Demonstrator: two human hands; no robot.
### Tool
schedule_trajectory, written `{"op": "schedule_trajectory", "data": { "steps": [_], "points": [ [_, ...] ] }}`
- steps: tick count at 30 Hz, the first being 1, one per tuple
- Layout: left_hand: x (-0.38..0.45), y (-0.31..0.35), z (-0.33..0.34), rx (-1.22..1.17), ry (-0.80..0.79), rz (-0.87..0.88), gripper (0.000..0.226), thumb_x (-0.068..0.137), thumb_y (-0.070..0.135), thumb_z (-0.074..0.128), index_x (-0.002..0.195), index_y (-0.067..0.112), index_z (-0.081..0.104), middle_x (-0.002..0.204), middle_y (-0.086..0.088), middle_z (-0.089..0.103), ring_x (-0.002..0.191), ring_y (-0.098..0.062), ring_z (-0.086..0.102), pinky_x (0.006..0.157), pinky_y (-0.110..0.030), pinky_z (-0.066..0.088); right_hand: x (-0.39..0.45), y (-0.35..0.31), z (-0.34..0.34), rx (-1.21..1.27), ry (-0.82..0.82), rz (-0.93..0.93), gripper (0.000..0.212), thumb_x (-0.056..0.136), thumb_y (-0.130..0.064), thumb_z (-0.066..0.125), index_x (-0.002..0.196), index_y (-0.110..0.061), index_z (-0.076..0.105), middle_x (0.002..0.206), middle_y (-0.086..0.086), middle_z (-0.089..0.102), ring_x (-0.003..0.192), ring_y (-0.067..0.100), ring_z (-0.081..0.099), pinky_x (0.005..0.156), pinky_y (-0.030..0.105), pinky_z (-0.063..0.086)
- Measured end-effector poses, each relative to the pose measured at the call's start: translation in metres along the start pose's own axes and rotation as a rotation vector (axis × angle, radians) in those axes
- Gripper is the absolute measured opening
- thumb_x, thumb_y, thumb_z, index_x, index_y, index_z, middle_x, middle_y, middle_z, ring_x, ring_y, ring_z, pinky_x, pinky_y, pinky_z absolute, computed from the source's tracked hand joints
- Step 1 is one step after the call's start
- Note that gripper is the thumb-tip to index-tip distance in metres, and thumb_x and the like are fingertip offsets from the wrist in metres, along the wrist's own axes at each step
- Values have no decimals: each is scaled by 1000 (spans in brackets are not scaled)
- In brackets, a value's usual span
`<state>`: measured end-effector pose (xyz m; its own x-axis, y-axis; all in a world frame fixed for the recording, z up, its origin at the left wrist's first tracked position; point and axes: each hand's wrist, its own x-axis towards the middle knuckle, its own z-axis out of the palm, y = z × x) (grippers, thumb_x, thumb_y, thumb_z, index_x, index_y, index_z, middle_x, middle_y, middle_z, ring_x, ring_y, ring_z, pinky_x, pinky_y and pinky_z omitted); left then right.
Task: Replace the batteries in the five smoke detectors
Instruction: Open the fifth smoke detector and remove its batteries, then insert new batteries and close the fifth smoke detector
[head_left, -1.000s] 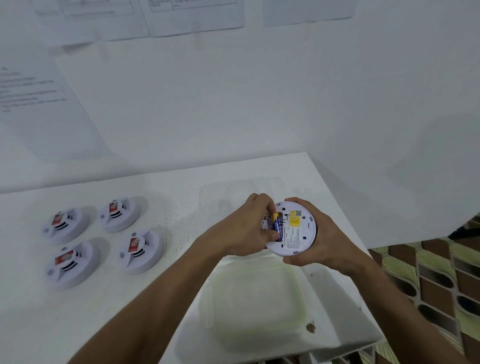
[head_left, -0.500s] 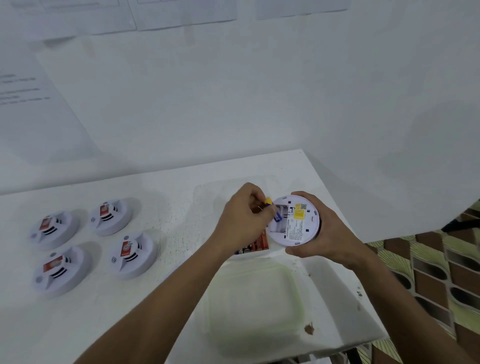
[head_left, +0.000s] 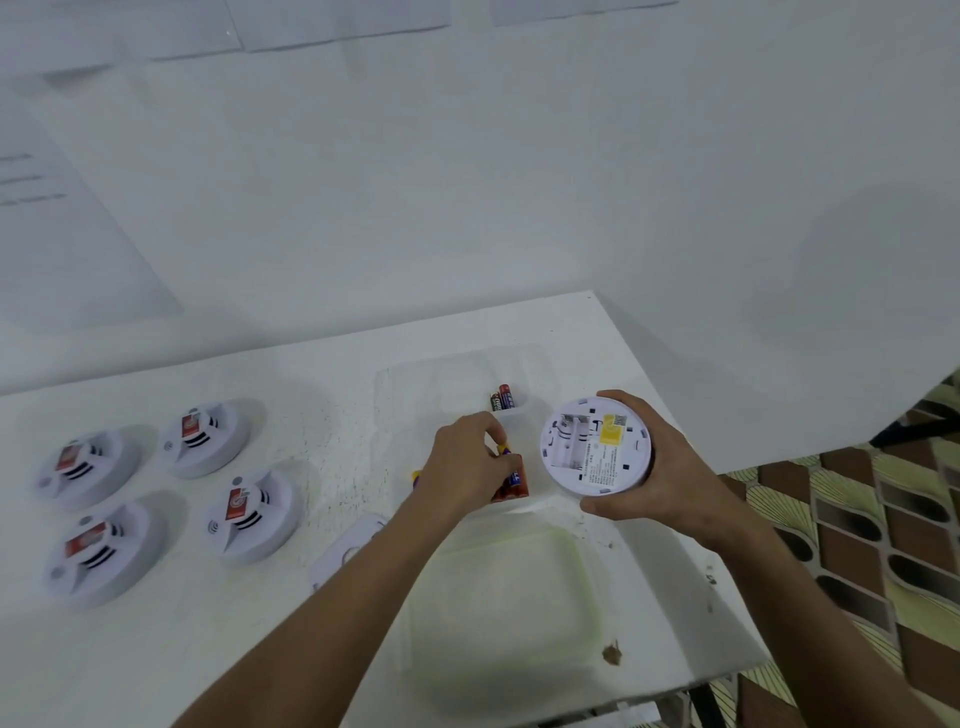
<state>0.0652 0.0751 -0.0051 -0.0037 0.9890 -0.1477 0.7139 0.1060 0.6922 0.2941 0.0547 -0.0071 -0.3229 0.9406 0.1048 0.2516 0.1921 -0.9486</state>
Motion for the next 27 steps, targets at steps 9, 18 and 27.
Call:
{"op": "schedule_trajectory", "data": {
  "steps": [9, 18, 27],
  "points": [
    [0, 1, -15, -22, 43, 23, 22, 83, 37, 71, 96, 22, 62, 82, 1, 69, 68, -7, 63, 52, -13, 41, 5, -1, -3, 0, 6, 17, 92, 54, -7, 91, 134, -23, 48, 124, -8, 60, 117, 11, 59, 90, 24, 54],
    [55, 11, -38, 4, 105, 40, 31, 88, 37, 66, 112, 18, 63, 98, -4, 65, 71, -7, 56, 50, -16, 40, 16, -1, -3, -3, -10, 25, 92, 58, 5, 91, 135, -21, 47, 124, -7, 60, 118, 13, 58, 91, 25, 54],
    [100, 5, -30, 222, -166, -15, 44, 92, 32, 63, 131, 11, 58, 139, -7, 54, 119, -23, 57, 97, -28, 42, 17, -1, -4, -7, 17, 65, 92, 54, -11, 91, 133, -26, 47, 122, -15, 60, 117, 8, 58, 92, 25, 55]
  ]
}}
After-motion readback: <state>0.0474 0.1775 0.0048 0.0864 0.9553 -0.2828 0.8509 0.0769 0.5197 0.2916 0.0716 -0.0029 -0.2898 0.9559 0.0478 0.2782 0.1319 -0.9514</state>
